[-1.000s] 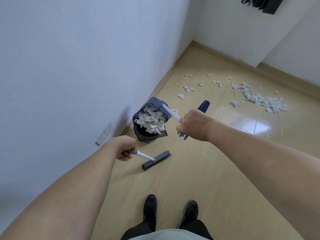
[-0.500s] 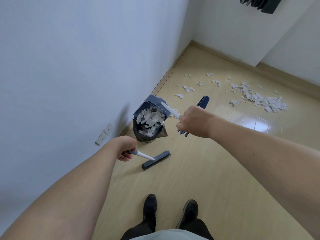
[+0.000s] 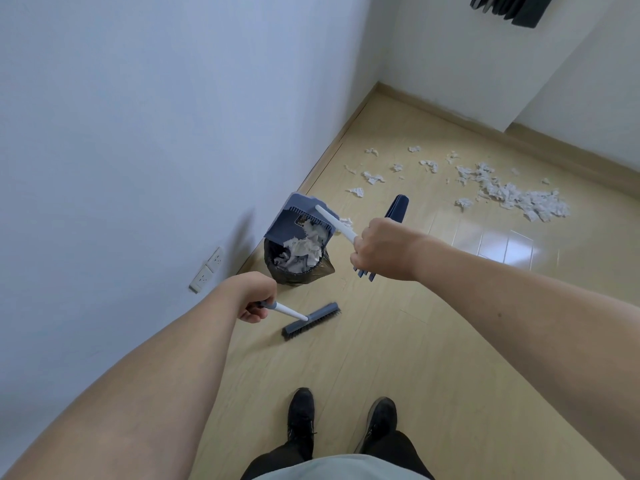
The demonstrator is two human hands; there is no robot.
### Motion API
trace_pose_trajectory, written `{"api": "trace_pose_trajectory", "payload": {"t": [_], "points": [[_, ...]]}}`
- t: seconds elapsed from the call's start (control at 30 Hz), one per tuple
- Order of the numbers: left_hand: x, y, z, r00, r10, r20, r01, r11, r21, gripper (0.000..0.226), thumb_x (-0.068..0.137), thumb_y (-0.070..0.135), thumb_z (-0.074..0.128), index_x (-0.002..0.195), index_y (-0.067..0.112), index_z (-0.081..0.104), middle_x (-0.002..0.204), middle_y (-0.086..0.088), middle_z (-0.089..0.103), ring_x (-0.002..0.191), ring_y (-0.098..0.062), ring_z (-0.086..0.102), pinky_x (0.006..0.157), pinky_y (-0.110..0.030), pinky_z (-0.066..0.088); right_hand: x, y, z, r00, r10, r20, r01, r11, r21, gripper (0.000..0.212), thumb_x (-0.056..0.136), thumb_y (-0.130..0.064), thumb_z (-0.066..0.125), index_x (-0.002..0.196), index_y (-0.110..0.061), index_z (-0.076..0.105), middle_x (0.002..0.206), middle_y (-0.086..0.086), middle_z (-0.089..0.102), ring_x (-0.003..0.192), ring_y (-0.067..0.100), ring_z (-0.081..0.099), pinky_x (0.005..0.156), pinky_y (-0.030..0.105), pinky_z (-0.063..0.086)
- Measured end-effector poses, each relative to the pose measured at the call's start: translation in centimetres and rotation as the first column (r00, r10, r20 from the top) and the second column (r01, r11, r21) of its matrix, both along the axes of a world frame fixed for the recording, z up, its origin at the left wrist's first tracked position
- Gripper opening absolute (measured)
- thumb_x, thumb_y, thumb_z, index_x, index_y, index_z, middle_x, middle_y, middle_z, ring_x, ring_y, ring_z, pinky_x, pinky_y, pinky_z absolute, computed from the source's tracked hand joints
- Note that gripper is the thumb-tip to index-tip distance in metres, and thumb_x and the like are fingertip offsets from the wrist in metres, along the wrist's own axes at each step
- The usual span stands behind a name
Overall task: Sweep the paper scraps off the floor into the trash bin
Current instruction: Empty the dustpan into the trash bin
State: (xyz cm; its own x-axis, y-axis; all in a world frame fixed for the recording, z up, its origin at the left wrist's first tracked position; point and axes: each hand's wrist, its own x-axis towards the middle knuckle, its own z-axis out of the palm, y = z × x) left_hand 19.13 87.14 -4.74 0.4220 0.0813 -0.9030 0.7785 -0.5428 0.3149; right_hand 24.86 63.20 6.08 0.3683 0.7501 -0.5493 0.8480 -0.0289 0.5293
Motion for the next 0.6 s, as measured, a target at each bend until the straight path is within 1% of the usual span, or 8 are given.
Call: {"api": "trace_pose_trajectory", "payload": {"t": [0.1, 0.2, 0.3, 0.33, 0.47, 0.6], "points": [[0.0, -0.4, 0.0, 1.000, -0.010, -0.001, 0.010, 1.000, 0.006, 0.014, 0.087, 0.002, 0.042, 0.096, -0.001, 0.052, 0.079, -0.012, 0.053, 0.052, -0.015, 0.047, 0.051, -0.024, 0.047, -0.3, 0.5, 0.0, 1.000, 0.007, 0.014, -0.007, 1.000, -0.002, 0.015, 0.089, -0.004, 0.051, 0.092, -0.016, 0.059, 0.072, 0.002, 0.053, 0.058, 0.023, 0.045, 0.054, 0.030, 0.035], [-0.2, -0.8, -0.2, 1.000, -0.028, -0.003, 0.028, 0.999, 0.014, 0.011, 0.088, 0.003, 0.043, 0.092, -0.001, 0.052, 0.077, -0.011, 0.052, 0.050, -0.015, 0.048, 0.049, -0.024, 0.047, -0.6, 1.0, 0.1, 1.000, -0.003, 0.009, 0.003, 1.000, -0.004, 0.017, 0.087, -0.002, 0.051, 0.091, -0.017, 0.060, 0.074, 0.001, 0.058, 0.058, 0.022, 0.046, 0.054, 0.030, 0.033], [-0.3, -1.4, -0.4, 0.998, -0.062, -0.021, 0.063, 0.998, 0.027, 0.009, 0.090, 0.003, 0.042, 0.085, 0.002, 0.050, 0.073, -0.009, 0.049, 0.048, -0.014, 0.047, 0.045, -0.023, 0.045, -0.8, 0.9, 0.3, 0.999, -0.006, 0.039, 0.007, 1.000, -0.012, 0.018, 0.086, -0.002, 0.053, 0.091, -0.018, 0.060, 0.073, 0.002, 0.052, 0.059, 0.023, 0.042, 0.054, 0.030, 0.032], [-0.3, -1.5, -0.5, 0.997, -0.068, -0.027, 0.069, 0.997, 0.031, 0.010, 0.090, 0.003, 0.042, 0.084, 0.002, 0.049, 0.073, -0.008, 0.049, 0.049, -0.014, 0.047, 0.045, -0.023, 0.045, -0.6, 0.9, 0.5, 0.999, -0.013, 0.042, 0.013, 1.000, -0.005, 0.018, 0.086, -0.002, 0.053, 0.092, -0.018, 0.060, 0.073, 0.002, 0.051, 0.059, 0.023, 0.042, 0.054, 0.030, 0.034], [-0.6, -1.6, -0.6, 0.996, -0.076, -0.047, 0.078, 0.996, 0.032, 0.010, 0.091, 0.003, 0.040, 0.087, 0.003, 0.049, 0.072, -0.007, 0.048, 0.049, -0.014, 0.046, 0.045, -0.023, 0.046, -0.3, 1.2, 0.9, 0.999, -0.010, 0.037, 0.009, 1.000, 0.012, 0.017, 0.087, -0.002, 0.052, 0.094, -0.015, 0.060, 0.076, 0.003, 0.058, 0.059, 0.023, 0.045, 0.055, 0.029, 0.037], [-0.5, -1.5, -0.6, 0.996, -0.073, -0.057, 0.076, 0.996, 0.048, 0.010, 0.091, 0.004, 0.041, 0.087, 0.003, 0.049, 0.071, -0.007, 0.048, 0.049, -0.013, 0.046, 0.046, -0.024, 0.046, -0.6, 1.5, 1.0, 0.998, -0.023, 0.063, 0.022, 1.000, 0.013, 0.015, 0.088, -0.003, 0.053, 0.093, -0.015, 0.061, 0.072, 0.004, 0.051, 0.058, 0.022, 0.044, 0.054, 0.029, 0.036]]}}
